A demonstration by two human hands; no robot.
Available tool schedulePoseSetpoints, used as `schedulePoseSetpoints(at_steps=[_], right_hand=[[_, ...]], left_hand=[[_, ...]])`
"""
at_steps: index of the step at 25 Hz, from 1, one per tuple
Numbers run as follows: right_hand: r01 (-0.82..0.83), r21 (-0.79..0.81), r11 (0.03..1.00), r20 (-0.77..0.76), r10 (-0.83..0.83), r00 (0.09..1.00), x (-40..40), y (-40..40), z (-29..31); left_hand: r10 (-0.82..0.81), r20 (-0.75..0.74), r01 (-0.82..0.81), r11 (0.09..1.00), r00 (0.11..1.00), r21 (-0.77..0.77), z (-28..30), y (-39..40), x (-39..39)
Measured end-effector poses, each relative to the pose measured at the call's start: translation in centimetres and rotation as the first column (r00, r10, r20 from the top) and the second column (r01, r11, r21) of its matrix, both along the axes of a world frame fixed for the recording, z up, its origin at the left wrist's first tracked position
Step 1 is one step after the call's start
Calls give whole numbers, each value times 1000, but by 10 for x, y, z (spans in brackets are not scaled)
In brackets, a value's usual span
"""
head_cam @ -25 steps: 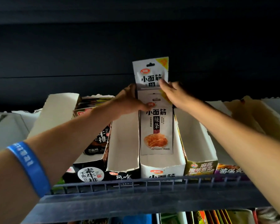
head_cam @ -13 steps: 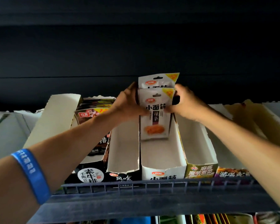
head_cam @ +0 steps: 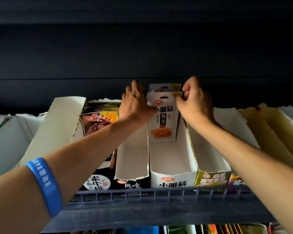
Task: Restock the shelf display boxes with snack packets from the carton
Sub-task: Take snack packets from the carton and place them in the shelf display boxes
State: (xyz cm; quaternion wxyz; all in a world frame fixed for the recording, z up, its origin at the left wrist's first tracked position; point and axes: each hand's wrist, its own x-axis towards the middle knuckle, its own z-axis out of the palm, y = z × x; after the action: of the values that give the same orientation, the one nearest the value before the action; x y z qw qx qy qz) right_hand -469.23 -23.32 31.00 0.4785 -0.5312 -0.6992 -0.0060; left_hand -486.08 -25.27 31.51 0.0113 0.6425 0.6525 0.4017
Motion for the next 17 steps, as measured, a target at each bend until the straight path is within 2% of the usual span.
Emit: schedulePoseSetpoints(at_steps=[1,3,4,6,9,12,15,17], right_hand=[[-110,-12,994,135,111,985,0,-1,0],[-258,-276,926,330,343,879,-6,-1,-6],[-239,-378,895,409,393,824,-8,-1,-11],[-178,-356,917,524,354,774,-12,-4,-19],[-183,-327,927,527,340,779,-15,-17,-19],[-120,-419,900,615,379,691,-14,-32,-13],[-130,-512,849,660,486,573,-20,-55,-13],[-189,-576,795,621,576,532,-24,-72,-16]], left_hand=[[-10,-50,11,1000,999,22,0,-2,-2],[-45,-110,50,998,993,43,-1,-5,-5],[-49,-122,54,998,991,41,-1,-8,-5],[-44,-123,46,999,991,15,-3,-11,-6],[-90,-237,77,995,967,-64,-1,-11,-7],[-169,-388,106,978,906,-179,0,-12,-7],[-207,-377,135,969,903,-209,2,-13,-6],[-209,-382,130,966,900,-222,5,-8,-7]])
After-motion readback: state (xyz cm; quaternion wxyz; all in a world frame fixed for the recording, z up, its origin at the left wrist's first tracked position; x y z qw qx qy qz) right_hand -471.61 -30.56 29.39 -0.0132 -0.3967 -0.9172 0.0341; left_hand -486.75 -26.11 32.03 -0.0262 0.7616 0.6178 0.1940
